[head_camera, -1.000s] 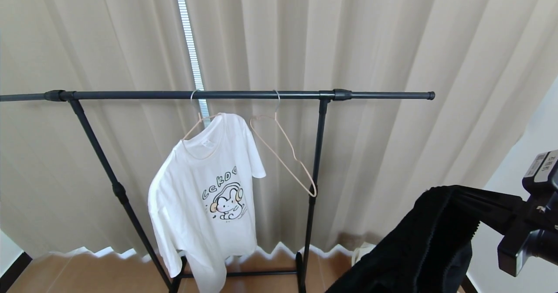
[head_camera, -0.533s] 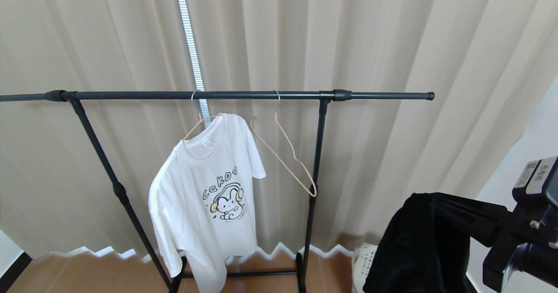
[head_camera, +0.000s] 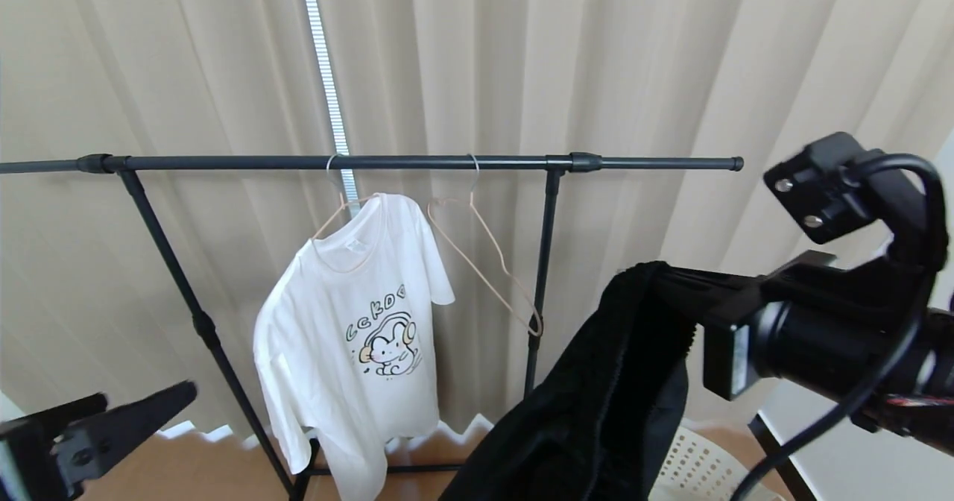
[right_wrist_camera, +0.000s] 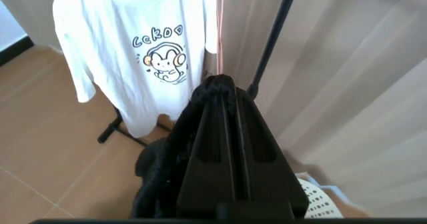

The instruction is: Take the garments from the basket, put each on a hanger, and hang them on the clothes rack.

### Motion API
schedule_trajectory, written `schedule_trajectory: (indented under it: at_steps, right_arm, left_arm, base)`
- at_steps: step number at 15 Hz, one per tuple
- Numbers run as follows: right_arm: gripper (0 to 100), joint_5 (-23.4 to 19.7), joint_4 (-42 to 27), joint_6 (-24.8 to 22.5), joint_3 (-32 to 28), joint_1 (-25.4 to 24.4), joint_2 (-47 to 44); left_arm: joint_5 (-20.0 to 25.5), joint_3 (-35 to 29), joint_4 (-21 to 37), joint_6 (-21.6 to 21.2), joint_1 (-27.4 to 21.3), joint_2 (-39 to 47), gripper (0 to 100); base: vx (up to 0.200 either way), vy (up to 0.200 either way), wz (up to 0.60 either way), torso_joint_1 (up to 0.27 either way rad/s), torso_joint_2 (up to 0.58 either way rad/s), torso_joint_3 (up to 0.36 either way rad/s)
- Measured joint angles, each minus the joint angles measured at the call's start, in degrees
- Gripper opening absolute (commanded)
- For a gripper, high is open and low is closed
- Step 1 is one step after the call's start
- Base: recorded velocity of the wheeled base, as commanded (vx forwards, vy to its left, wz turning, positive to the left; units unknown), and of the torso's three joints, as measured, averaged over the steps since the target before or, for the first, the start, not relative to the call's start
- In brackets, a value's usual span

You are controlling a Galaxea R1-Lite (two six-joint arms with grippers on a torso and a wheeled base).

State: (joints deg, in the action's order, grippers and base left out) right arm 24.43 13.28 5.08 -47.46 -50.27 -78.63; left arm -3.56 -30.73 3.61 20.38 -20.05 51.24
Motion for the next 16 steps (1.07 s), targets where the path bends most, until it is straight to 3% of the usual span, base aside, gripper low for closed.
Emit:
schedule_trajectory:
  at_steps: [2,5,11,16]
  right_arm:
    - [0,2.30,0.33,0.88,-3.91,-0.30,-5.33]
    - [0,4.47,4.56,4.90,-6.49,-0.61,-12.24]
    - [0,11.29,6.84,15.36,-12.87,-2.61,-19.43]
    - [0,13.07,6.86,20.02,-17.04,-2.71,-22.33]
  left_arm:
    - [0.00,-6.08,-0.22,4.99,-7.34,10.91,100]
    - [-0.05,-9.31,-0.88,11.31,-14.98,22.74,100]
    - [0.01,-5.60,-8.72,12.15,-23.10,31.87,100]
    - [0.09,-4.63,-10.20,12.68,-24.06,34.23,100]
  base:
    - [0.000,0.000,0.00,0.000,0.00,0.000]
    - [0.000,0.000,0.00,0.000,0.00,0.000]
    - [0.000,0.000,0.00,0.000,0.00,0.000]
    - [0.000,0.000,0.00,0.000,0.00,0.000]
